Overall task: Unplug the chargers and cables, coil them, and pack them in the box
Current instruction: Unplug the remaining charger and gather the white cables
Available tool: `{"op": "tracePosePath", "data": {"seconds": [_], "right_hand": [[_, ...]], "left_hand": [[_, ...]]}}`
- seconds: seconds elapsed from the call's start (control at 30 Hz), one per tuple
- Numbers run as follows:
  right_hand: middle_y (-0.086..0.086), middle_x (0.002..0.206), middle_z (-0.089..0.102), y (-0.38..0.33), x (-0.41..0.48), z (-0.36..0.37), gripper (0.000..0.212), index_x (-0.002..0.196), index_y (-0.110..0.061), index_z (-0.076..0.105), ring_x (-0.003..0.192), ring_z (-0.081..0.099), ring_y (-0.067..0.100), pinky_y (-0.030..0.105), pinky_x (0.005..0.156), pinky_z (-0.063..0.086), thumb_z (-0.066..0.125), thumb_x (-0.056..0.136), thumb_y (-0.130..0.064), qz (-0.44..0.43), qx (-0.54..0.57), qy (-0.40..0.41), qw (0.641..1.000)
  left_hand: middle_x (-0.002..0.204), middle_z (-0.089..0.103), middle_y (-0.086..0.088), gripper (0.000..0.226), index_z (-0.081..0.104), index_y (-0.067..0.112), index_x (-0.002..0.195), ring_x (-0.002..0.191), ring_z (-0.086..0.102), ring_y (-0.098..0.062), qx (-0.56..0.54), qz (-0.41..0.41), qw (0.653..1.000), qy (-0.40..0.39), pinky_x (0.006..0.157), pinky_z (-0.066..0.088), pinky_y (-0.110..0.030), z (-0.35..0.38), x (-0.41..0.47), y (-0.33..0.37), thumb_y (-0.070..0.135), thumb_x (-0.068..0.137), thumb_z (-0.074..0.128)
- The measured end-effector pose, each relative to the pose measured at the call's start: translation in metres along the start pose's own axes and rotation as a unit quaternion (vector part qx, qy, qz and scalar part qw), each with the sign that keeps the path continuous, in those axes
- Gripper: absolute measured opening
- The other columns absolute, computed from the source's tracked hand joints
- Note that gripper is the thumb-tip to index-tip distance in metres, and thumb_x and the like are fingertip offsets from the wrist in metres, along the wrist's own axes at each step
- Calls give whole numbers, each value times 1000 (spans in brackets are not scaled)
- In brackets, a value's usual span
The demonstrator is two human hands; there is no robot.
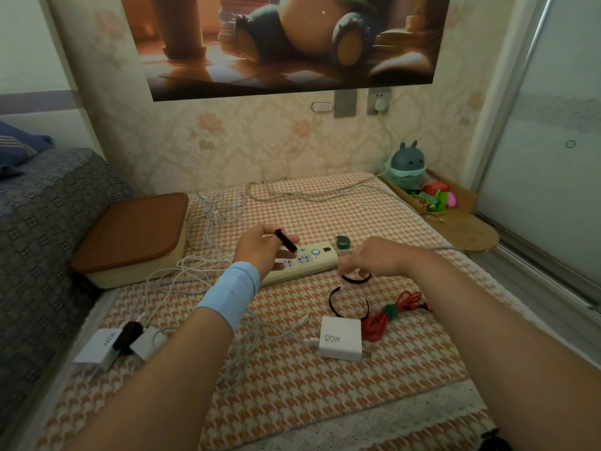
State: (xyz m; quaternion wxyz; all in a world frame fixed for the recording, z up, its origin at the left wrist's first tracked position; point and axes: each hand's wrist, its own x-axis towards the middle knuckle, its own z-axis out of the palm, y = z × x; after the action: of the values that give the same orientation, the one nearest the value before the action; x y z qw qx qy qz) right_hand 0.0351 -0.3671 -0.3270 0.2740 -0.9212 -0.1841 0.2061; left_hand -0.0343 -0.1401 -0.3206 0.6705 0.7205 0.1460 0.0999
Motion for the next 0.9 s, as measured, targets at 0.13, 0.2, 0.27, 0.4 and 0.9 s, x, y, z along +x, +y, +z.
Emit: {"op": "tracePosePath", "data": {"seconds": [0.13, 0.2, 0.27, 0.4, 0.9], "right_hand": [[-3, 121, 72, -18, -5, -4, 48, 126, -24, 66, 94, 74, 14, 36, 81, 54, 43, 102, -59, -44, 130, 8, 991], [0, 121, 71, -30, -4, 1, 50, 133, -27, 56, 93, 76, 20, 35, 74, 52, 44, 99, -62, -50, 227, -51, 971], [5, 116, 73, -36, 2, 6, 39, 127, -20, 59, 88, 76, 24, 28, 58, 47, 54, 101, -49, -55, 291, -59, 953], [5, 91, 77, -31, 22, 7, 16, 104, -12, 72, 60, 67, 13, 23, 46, 39, 59, 102, -20, -33, 266, 17, 963], [19, 152, 46, 49, 92, -7, 45, 147, 1, 47, 139, 45, 35, 42, 114, 38, 53, 104, -11, 90, 35, 205, 974]], "left_hand": [[80, 70, -2, 9, 68, 15, 83, 69, 65, -18, 14, 62, 998, 30, 57, 54, -27, 10, 4, 2, 14, 91, 67], [75, 70, -4, 5, 72, 14, 85, 61, 64, -16, -10, 69, 997, 23, 55, 54, -24, 20, 5, 5, 13, 89, 69], [74, 72, -6, 3, 74, 13, 87, 58, 65, -17, -10, 70, 997, 2, 54, 54, -25, 30, 7, 6, 10, 86, 72], [80, 73, -2, 5, 75, 16, 90, 60, 64, -14, 18, 55, 998, -9, 50, 51, -22, 35, 17, -1, 15, 86, 73], [142, 49, -6, 42, 52, 28, 136, 119, 55, -28, 516, 67, 839, -161, 97, 51, -42, 15, 66, -46, 30, 95, 58]]}}
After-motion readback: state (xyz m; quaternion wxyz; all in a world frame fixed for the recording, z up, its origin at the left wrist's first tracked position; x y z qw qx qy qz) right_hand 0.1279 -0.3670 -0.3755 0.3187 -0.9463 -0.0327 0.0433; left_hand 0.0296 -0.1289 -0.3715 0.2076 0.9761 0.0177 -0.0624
